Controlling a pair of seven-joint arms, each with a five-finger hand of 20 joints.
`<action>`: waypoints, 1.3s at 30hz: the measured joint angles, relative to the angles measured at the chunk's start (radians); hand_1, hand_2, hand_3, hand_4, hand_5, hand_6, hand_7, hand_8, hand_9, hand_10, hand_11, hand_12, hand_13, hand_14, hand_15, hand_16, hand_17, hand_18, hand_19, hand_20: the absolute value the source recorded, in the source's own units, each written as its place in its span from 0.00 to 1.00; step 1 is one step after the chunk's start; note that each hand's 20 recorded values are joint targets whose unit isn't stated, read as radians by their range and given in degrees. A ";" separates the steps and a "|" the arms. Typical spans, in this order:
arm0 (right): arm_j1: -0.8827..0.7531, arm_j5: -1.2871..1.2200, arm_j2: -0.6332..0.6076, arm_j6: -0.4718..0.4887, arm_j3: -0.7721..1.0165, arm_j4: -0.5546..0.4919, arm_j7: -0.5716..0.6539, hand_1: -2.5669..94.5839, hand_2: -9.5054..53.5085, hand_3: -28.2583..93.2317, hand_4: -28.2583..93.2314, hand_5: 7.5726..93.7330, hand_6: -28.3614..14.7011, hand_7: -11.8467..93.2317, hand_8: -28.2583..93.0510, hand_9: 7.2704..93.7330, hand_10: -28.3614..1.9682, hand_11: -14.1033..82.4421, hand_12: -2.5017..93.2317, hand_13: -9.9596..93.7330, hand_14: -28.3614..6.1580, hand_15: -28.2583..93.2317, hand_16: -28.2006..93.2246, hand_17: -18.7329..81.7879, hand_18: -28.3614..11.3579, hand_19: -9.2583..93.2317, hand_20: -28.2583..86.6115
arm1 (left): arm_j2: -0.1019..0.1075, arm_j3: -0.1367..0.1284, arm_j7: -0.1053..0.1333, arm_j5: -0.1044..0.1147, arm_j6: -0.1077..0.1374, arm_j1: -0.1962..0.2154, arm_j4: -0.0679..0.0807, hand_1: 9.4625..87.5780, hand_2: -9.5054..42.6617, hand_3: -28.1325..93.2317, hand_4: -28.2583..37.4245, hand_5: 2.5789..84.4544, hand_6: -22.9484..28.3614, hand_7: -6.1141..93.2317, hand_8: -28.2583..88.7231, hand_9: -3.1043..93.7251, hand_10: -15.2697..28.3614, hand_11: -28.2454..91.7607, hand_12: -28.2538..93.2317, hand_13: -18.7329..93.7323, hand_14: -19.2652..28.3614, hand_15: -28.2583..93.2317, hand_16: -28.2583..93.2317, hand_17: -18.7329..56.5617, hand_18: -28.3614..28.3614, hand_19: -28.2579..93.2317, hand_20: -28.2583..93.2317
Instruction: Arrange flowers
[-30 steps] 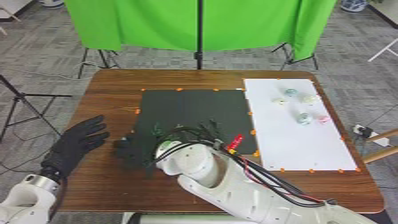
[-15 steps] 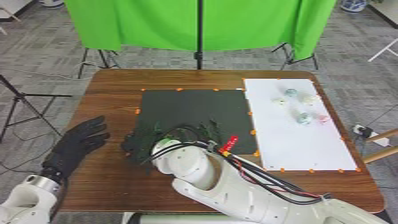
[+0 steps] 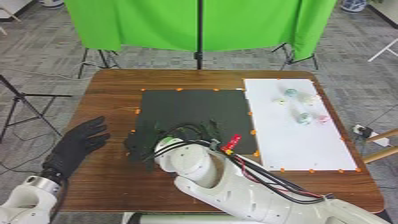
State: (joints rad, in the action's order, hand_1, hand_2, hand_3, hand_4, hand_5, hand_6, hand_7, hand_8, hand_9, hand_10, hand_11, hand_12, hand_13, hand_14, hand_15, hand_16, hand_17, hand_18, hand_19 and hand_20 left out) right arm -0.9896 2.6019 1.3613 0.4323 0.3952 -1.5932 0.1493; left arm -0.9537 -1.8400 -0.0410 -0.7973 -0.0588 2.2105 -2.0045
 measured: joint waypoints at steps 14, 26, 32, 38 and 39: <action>-0.108 -0.111 -0.062 -0.105 0.177 -0.079 -0.254 0.16 0.50 1.00 0.09 0.42 0.60 0.29 0.10 0.41 0.61 0.29 0.18 0.45 0.50 0.83 0.33 0.33 0.20 0.86 0.68 | -0.022 -0.034 0.020 -0.001 0.003 0.046 -0.017 0.21 0.20 0.82 0.00 0.33 0.52 0.26 0.15 0.30 0.62 0.41 0.35 0.35 0.72 0.54 0.20 0.13 0.89 0.67 0.23; -0.113 -0.302 -0.261 -0.415 0.290 -0.233 -0.156 0.22 0.13 0.96 0.00 0.33 0.62 0.36 0.08 0.28 0.52 0.43 0.24 0.38 0.51 0.81 0.32 0.34 0.25 0.85 0.64 | -0.035 -0.064 0.068 -0.015 0.015 0.099 -0.055 0.21 0.20 0.82 0.00 0.33 0.53 0.26 0.15 0.30 0.61 0.41 0.35 0.35 0.72 0.54 0.20 0.13 0.89 0.67 0.23; -0.085 -0.326 -0.450 -0.507 0.348 -0.202 0.014 0.23 0.02 0.94 0.00 0.35 0.57 0.39 0.07 0.34 0.52 0.51 0.23 0.44 0.54 0.81 0.32 0.37 0.26 0.86 0.63 | -0.034 -0.063 0.079 -0.018 0.015 0.079 -0.055 0.21 0.20 0.82 0.00 0.33 0.53 0.26 0.15 0.30 0.61 0.41 0.35 0.35 0.72 0.54 0.20 0.13 0.89 0.67 0.23; -0.210 -0.334 -0.641 -0.553 0.555 -0.200 0.137 0.23 0.00 0.93 0.00 0.38 0.55 0.39 0.08 0.38 0.50 0.51 0.22 0.48 0.55 0.78 0.33 0.39 0.26 0.87 0.61 | -0.033 -0.065 0.092 -0.017 0.018 0.081 -0.061 0.21 0.20 0.82 0.00 0.33 0.53 0.26 0.15 0.30 0.62 0.41 0.35 0.35 0.72 0.54 0.20 0.13 0.89 0.67 0.23; -0.246 -0.333 -0.671 -0.552 0.600 -0.205 0.157 0.24 0.00 0.93 0.00 0.39 0.55 0.39 0.08 0.38 0.52 0.51 0.22 0.48 0.55 0.78 0.33 0.39 0.26 0.87 0.61 | -0.033 -0.065 0.093 -0.016 0.020 0.081 -0.061 0.21 0.20 0.82 0.00 0.33 0.53 0.26 0.15 0.30 0.62 0.41 0.35 0.35 0.72 0.54 0.20 0.13 0.89 0.67 0.23</action>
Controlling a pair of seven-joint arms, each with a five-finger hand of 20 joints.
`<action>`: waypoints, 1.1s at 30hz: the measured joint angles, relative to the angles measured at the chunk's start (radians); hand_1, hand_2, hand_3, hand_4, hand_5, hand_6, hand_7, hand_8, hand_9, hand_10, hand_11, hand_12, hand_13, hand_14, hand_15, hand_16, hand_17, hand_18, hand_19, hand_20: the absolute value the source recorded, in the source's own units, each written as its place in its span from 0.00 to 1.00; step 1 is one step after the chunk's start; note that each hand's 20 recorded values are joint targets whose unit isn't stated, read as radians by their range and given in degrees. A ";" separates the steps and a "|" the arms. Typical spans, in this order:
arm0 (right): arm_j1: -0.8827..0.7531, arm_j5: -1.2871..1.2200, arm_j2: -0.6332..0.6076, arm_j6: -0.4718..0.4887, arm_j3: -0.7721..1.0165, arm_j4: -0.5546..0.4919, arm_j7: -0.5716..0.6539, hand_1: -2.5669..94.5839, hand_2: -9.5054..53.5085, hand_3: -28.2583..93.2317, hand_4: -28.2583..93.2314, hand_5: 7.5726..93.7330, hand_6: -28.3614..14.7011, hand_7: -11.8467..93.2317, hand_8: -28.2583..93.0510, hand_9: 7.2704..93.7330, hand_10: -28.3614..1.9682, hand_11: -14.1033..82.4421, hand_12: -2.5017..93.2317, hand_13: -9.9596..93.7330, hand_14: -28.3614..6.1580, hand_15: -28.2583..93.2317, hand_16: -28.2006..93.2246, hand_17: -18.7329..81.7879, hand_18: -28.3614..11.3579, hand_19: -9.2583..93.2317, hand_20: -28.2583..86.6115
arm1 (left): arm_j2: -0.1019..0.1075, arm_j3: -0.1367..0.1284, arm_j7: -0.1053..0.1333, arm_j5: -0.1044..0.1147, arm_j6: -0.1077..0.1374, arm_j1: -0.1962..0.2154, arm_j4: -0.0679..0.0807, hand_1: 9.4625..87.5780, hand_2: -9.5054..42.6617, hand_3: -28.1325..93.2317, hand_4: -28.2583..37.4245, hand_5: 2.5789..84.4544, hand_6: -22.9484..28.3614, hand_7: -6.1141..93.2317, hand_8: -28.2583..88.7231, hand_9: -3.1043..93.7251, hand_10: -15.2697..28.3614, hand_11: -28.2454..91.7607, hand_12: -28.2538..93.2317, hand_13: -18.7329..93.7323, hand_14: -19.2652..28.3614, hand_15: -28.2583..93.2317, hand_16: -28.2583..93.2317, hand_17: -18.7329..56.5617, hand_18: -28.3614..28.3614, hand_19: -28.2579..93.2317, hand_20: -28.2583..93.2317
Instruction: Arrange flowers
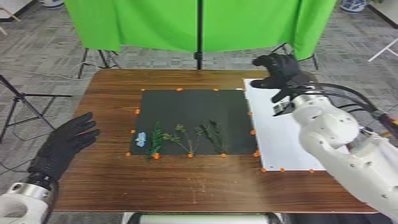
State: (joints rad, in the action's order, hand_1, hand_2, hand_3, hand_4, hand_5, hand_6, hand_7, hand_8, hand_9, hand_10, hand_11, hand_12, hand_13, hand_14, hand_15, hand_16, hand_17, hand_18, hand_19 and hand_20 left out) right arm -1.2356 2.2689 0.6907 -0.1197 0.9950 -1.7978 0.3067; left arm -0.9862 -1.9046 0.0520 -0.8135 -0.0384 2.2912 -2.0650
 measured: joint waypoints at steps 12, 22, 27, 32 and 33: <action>-0.313 0.059 -0.199 0.025 0.251 0.002 0.002 0.26 0.00 0.95 0.00 0.39 0.61 0.41 0.06 0.37 0.64 0.49 0.21 0.48 0.61 0.77 0.34 0.38 0.25 0.87 0.62 | 0.015 0.001 0.004 0.008 0.011 -0.019 0.013 0.21 0.20 0.81 0.00 0.33 0.53 0.26 0.15 0.30 0.61 0.41 0.35 0.35 0.72 0.54 0.20 0.13 0.89 0.67 0.23; -0.349 0.074 -0.212 0.090 0.238 0.008 -0.023 0.28 0.00 0.96 0.00 0.40 0.64 0.41 0.05 0.37 0.69 0.45 0.20 0.48 0.63 0.77 0.34 0.37 0.25 0.86 0.62 | 0.022 0.004 0.003 0.010 0.010 -0.025 0.017 0.21 0.20 0.81 0.00 0.33 0.53 0.26 0.15 0.30 0.62 0.41 0.35 0.35 0.72 0.54 0.20 0.13 0.89 0.67 0.23; -0.345 0.081 -0.220 0.112 0.217 0.018 -0.014 0.28 0.00 0.96 0.00 0.40 0.63 0.41 0.05 0.36 0.67 0.43 0.20 0.48 0.63 0.77 0.34 0.36 0.25 0.86 0.62 | 0.023 0.006 0.001 0.010 0.010 -0.025 0.018 0.21 0.20 0.81 0.00 0.33 0.53 0.26 0.15 0.30 0.61 0.41 0.35 0.35 0.72 0.54 0.20 0.13 0.89 0.67 0.23; -0.345 0.081 -0.221 0.154 0.215 0.027 -0.009 0.28 0.00 0.97 0.00 0.35 0.65 0.41 0.05 0.35 0.69 0.42 0.21 0.46 0.63 0.76 0.34 0.34 0.25 0.84 0.62 | 0.024 0.005 0.000 0.010 0.009 -0.024 0.018 0.21 0.20 0.81 0.00 0.33 0.53 0.26 0.15 0.30 0.62 0.41 0.35 0.35 0.72 0.54 0.20 0.13 0.89 0.67 0.23; -0.344 0.081 -0.221 0.166 0.213 0.029 -0.008 0.28 0.00 0.97 0.00 0.35 0.65 0.41 0.05 0.34 0.69 0.42 0.21 0.46 0.63 0.76 0.34 0.34 0.24 0.84 0.62 | 0.024 0.005 0.000 0.010 0.009 -0.024 0.018 0.21 0.20 0.81 0.00 0.33 0.53 0.26 0.15 0.30 0.62 0.41 0.35 0.35 0.72 0.54 0.20 0.13 0.89 0.67 0.23</action>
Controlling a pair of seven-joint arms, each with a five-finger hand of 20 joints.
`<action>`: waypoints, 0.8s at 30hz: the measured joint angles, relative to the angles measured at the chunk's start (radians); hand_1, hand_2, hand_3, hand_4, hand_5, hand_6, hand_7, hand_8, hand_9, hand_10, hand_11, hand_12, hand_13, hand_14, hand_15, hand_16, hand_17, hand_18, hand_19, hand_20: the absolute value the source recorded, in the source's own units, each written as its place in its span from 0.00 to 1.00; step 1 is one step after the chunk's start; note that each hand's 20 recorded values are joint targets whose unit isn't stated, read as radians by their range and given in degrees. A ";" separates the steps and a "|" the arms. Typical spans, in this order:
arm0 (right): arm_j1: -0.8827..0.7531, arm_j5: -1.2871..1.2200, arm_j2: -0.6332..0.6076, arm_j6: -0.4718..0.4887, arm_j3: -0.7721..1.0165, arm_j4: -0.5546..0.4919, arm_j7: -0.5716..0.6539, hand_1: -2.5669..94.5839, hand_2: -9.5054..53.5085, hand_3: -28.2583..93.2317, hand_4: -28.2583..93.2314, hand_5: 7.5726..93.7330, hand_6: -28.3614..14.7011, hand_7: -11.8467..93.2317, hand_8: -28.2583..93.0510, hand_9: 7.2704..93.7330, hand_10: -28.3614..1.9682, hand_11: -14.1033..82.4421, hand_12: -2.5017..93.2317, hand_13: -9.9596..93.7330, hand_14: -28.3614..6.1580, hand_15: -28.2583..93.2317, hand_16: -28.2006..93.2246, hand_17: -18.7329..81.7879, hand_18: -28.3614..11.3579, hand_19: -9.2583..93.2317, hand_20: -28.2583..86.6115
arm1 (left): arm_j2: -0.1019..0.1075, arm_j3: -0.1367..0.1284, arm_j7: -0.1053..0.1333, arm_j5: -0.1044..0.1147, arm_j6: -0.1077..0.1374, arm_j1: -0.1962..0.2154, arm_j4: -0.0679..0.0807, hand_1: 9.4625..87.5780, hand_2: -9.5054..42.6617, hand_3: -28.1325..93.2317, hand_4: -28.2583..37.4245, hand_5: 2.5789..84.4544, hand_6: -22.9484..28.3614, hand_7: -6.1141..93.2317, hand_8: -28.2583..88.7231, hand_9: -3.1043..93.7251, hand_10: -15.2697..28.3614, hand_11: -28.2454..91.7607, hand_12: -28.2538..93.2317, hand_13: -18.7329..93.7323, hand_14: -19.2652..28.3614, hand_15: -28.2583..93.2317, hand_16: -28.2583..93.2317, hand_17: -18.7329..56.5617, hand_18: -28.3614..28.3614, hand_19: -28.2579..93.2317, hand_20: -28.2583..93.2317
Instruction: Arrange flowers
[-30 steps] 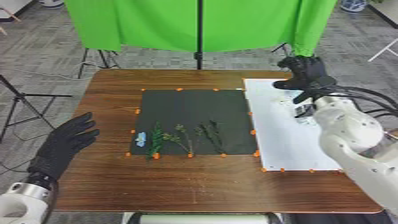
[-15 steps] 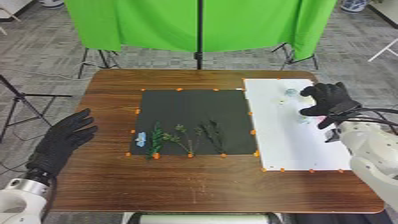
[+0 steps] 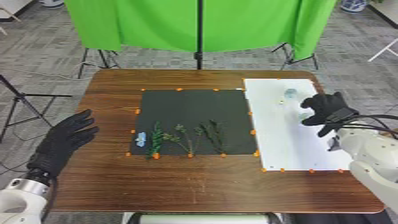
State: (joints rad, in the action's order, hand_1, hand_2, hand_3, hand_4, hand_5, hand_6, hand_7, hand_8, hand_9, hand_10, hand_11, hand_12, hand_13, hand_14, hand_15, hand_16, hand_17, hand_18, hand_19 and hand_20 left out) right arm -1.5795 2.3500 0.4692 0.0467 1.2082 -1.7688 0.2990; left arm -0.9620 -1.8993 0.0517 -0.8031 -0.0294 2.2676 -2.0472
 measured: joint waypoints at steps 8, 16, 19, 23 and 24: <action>0.060 -0.011 0.002 0.065 -0.079 0.038 0.024 0.38 0.00 0.96 0.00 0.32 0.74 0.45 0.04 0.40 0.64 0.49 0.21 0.60 0.68 0.73 0.37 0.39 0.25 0.86 0.62 | 0.000 0.000 -0.007 0.000 -0.002 0.000 0.000 0.21 0.20 0.81 0.00 0.33 0.53 0.26 0.15 0.30 0.62 0.41 0.35 0.35 0.72 0.54 0.20 0.13 0.89 0.67 0.23; 0.101 -0.066 0.006 -0.101 -0.150 0.094 0.022 0.55 0.00 0.87 0.00 0.68 0.76 0.55 0.11 0.90 0.86 0.29 0.44 0.86 0.90 0.59 0.56 0.50 0.28 0.88 0.63 | -0.001 0.000 -0.012 0.000 -0.003 0.001 0.000 0.21 0.20 0.81 0.00 0.33 0.53 0.26 0.15 0.30 0.62 0.41 0.35 0.35 0.72 0.54 0.20 0.13 0.89 0.67 0.23; 0.098 -0.066 0.008 -0.138 -0.144 0.101 -0.031 0.56 0.00 0.88 0.00 0.77 0.76 0.53 0.12 0.96 0.87 0.28 0.46 0.90 0.89 0.59 0.56 0.52 0.28 0.88 0.63 | -0.002 -0.001 -0.012 0.000 -0.003 0.004 0.000 0.21 0.20 0.82 0.00 0.33 0.53 0.26 0.15 0.30 0.62 0.41 0.35 0.35 0.72 0.54 0.20 0.13 0.89 0.67 0.23; 0.090 -0.070 0.015 -0.114 -0.121 0.099 -0.079 0.56 0.00 0.90 0.00 0.78 0.75 0.52 0.12 0.97 0.87 0.28 0.47 0.91 0.89 0.58 0.57 0.53 0.28 0.88 0.63 | -0.003 -0.002 -0.012 0.000 -0.003 0.006 -0.001 0.21 0.20 0.81 0.00 0.33 0.53 0.26 0.15 0.30 0.62 0.41 0.35 0.35 0.72 0.54 0.20 0.13 0.89 0.67 0.23; 0.090 -0.073 0.015 -0.115 -0.121 0.098 -0.080 0.56 0.00 0.90 0.00 0.79 0.75 0.52 0.12 0.97 0.86 0.28 0.47 0.91 0.89 0.58 0.57 0.53 0.28 0.88 0.63 | -0.003 -0.002 -0.012 0.000 -0.003 0.007 -0.001 0.21 0.20 0.82 0.00 0.33 0.53 0.26 0.15 0.30 0.62 0.41 0.35 0.35 0.72 0.54 0.20 0.13 0.89 0.67 0.23</action>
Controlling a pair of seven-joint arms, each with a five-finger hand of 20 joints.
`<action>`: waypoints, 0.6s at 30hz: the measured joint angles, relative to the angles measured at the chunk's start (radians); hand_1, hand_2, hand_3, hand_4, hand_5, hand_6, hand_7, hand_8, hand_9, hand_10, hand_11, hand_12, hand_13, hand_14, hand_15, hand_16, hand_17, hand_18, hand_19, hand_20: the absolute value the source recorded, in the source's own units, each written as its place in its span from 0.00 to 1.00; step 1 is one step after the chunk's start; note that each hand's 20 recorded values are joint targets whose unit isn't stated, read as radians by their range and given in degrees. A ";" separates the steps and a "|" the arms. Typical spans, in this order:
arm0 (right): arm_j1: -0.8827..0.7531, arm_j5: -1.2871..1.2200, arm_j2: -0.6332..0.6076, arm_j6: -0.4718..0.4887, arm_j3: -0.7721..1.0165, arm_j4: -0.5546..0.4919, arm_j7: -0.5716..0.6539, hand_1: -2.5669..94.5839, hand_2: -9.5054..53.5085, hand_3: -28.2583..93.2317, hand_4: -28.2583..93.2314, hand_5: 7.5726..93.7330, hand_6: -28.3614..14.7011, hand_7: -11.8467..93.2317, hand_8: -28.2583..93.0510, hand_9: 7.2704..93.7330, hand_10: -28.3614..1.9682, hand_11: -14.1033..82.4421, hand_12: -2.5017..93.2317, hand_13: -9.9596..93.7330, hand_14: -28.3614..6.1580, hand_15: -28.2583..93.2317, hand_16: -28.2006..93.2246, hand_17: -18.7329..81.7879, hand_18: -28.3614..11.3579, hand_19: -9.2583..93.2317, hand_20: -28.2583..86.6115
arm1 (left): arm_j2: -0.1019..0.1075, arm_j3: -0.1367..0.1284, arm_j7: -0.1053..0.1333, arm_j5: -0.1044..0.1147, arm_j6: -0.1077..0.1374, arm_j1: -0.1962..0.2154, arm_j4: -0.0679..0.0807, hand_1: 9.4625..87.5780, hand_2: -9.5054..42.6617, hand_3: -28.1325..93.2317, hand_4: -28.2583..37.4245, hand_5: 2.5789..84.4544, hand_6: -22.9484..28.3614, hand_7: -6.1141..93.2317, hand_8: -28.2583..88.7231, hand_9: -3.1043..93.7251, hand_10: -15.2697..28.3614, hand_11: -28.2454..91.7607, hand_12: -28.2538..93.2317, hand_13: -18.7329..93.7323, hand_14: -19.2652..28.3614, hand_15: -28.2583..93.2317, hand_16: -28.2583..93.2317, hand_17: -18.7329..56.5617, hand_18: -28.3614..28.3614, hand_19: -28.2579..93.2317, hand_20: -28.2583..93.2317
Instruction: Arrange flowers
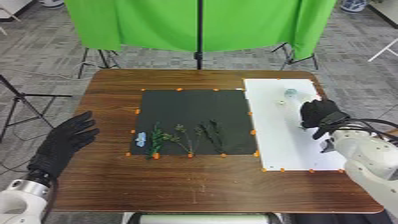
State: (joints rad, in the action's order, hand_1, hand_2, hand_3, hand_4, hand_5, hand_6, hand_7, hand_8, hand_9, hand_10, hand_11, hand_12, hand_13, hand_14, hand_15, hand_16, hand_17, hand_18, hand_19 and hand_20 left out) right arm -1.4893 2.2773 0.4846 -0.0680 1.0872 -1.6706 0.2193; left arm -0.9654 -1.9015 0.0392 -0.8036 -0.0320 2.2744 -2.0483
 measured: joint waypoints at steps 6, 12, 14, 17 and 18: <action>0.063 -0.001 0.005 -0.125 -0.098 -0.001 0.003 0.55 0.00 0.90 0.00 0.79 0.75 0.52 0.12 0.98 0.86 0.28 0.47 0.92 0.89 0.58 0.57 0.53 0.28 0.89 0.64 | -0.002 -0.001 -0.002 0.000 0.000 0.003 0.000 0.21 0.20 0.81 0.00 0.33 0.53 0.26 0.15 0.30 0.62 0.41 0.35 0.35 0.72 0.54 0.20 0.13 0.89 0.67 0.23; 0.240 0.074 0.057 -0.306 -0.295 -0.004 -0.002 0.55 0.00 0.91 0.00 0.79 0.74 0.52 0.13 0.98 0.86 0.27 0.48 0.92 0.89 0.58 0.58 0.53 0.28 0.89 0.64 | -0.003 0.000 -0.011 0.000 0.000 0.002 0.000 0.21 0.20 0.81 0.00 0.33 0.53 0.26 0.15 0.30 0.62 0.41 0.35 0.35 0.72 0.54 0.20 0.13 0.89 0.67 0.23; 0.311 0.075 0.095 -0.317 -0.357 -0.002 -0.016 0.55 0.00 0.91 0.00 0.79 0.74 0.52 0.13 0.97 0.86 0.27 0.48 0.91 0.88 0.59 0.59 0.53 0.28 0.89 0.64 | -0.003 0.001 -0.014 0.000 0.000 0.002 0.000 0.21 0.20 0.82 0.00 0.33 0.53 0.26 0.15 0.30 0.62 0.41 0.35 0.35 0.72 0.54 0.20 0.13 0.89 0.67 0.23; 0.432 0.060 0.168 -0.309 -0.465 0.021 -0.054 0.55 0.00 0.91 0.00 0.78 0.75 0.52 0.13 0.97 0.87 0.28 0.48 0.91 0.87 0.61 0.58 0.52 0.28 0.89 0.64 | -0.004 0.005 -0.017 0.000 0.000 0.001 0.000 0.21 0.20 0.81 0.00 0.33 0.53 0.26 0.15 0.30 0.61 0.41 0.35 0.35 0.72 0.54 0.20 0.13 0.89 0.67 0.23; 0.476 0.055 0.195 -0.303 -0.508 0.038 -0.069 0.55 0.00 0.91 0.00 0.78 0.75 0.52 0.13 0.97 0.87 0.28 0.48 0.91 0.87 0.61 0.58 0.52 0.28 0.89 0.64 | -0.004 0.007 -0.018 0.000 0.000 0.000 0.000 0.21 0.20 0.81 0.00 0.33 0.53 0.26 0.15 0.30 0.62 0.41 0.35 0.35 0.72 0.54 0.20 0.13 0.89 0.67 0.23</action>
State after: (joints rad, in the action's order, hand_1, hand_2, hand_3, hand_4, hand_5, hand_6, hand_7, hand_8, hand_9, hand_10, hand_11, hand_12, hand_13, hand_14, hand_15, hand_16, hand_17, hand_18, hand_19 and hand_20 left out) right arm -1.0134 2.3318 0.6799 -0.3713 0.5793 -1.6325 0.1501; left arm -0.9694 -1.8947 0.0214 -0.8034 -0.0322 2.2745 -2.0483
